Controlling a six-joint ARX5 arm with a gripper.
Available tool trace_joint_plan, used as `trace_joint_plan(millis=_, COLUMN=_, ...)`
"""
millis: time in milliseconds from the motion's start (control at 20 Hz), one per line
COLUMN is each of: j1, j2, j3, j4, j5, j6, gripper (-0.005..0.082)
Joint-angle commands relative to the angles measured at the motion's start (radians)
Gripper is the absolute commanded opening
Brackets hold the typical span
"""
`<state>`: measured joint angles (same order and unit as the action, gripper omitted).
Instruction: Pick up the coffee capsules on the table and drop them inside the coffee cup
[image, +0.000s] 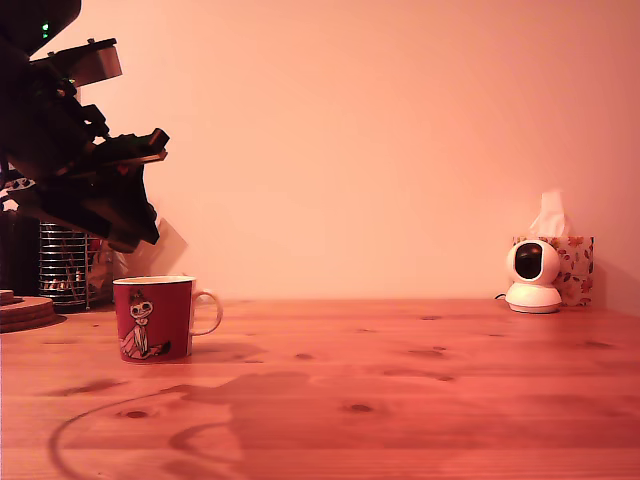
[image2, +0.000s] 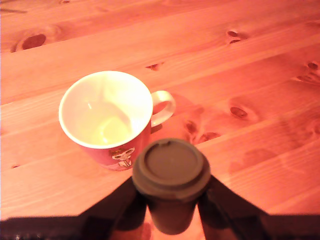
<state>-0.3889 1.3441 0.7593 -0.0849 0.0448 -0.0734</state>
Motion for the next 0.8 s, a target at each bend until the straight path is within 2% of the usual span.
trace_joint_plan(millis=0, j1=0.003, j2=0.008, j3=0.000, j4=0.003, j5=-0.002, j6=-0.006, gripper=0.0156)
trace_joint_plan(millis=250, j1=0.005, j2=0.008, j3=0.000, j4=0.004, j5=-0.035, j6=-0.006, gripper=0.0156)
trace_joint_plan(millis=750, j1=0.016, j2=0.011, j3=0.000, j4=0.084, j5=-0.047, j6=-0.018, gripper=0.0157)
